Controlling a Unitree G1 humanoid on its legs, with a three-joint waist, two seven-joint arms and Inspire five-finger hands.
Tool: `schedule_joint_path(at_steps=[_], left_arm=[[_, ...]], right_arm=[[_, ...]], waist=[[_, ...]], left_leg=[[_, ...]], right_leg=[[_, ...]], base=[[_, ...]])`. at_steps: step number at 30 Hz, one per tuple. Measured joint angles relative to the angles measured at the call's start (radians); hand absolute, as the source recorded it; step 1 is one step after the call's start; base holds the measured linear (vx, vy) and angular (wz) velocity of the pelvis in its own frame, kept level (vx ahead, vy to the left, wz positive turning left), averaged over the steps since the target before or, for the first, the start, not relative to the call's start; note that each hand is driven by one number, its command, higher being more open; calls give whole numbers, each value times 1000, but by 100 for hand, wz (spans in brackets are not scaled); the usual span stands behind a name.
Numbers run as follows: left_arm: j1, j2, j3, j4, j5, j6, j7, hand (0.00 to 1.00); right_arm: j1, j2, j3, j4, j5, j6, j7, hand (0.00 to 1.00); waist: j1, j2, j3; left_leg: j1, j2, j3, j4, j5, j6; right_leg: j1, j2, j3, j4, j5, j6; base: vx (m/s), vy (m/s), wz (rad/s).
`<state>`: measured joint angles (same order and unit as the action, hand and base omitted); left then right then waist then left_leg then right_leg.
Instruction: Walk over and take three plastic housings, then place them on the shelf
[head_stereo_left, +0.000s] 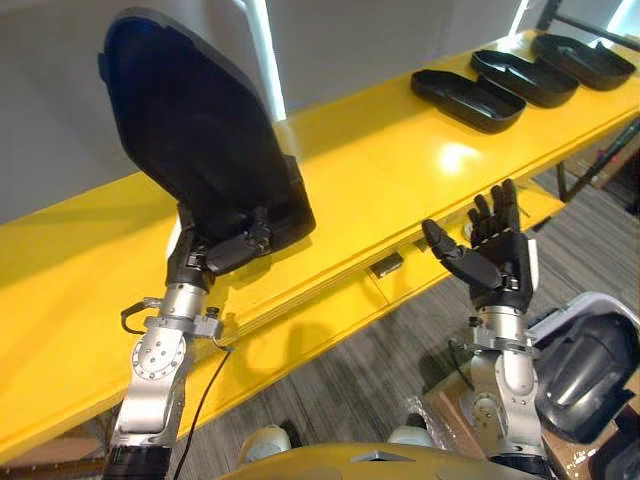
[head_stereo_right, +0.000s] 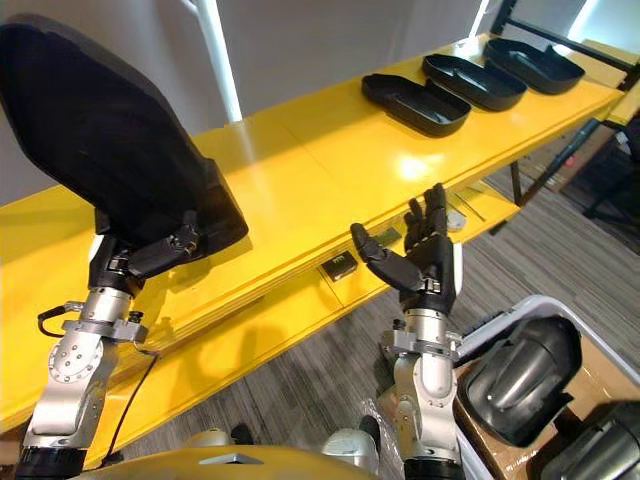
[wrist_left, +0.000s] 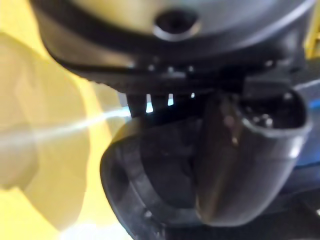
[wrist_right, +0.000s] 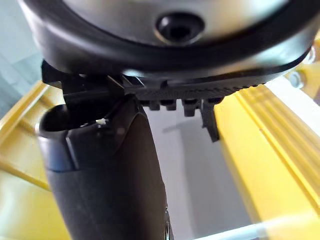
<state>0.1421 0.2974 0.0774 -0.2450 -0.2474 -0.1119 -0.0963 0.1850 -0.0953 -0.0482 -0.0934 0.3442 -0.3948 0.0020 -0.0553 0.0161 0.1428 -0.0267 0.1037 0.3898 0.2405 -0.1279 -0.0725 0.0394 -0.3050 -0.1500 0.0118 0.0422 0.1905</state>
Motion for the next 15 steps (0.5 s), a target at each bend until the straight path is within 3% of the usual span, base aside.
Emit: schedule_joint_path(at_steps=[7,11,15], left_arm=[[-217,-4,-86,189,-157,156,-3,0],[-368,43,-119,403,-188,230,12,0],[-501,82,-119,538,-255,262,46,0]], right_arm=[[-14,-67,8,-1,-25,52,12,100],[-22,-85,22,-1,-24,82,12,100],[-21,-96,23,-2,-23,86,21,100]], waist=[[-33,36,-24],[-59,36,-24],[-67,36,-24]], left_leg=[[4,12,-14,-73,29,-7],[20,11,-1,-109,47,-7],[37,9,22,-136,60,-8]], right_leg=[[-5,31,-51,-33,37,-11],[-14,37,-61,-34,46,-17],[-24,41,-59,-34,53,-25]], base=[[51,-49,-1],[-30,-31,-8],[-59,-23,-17]])
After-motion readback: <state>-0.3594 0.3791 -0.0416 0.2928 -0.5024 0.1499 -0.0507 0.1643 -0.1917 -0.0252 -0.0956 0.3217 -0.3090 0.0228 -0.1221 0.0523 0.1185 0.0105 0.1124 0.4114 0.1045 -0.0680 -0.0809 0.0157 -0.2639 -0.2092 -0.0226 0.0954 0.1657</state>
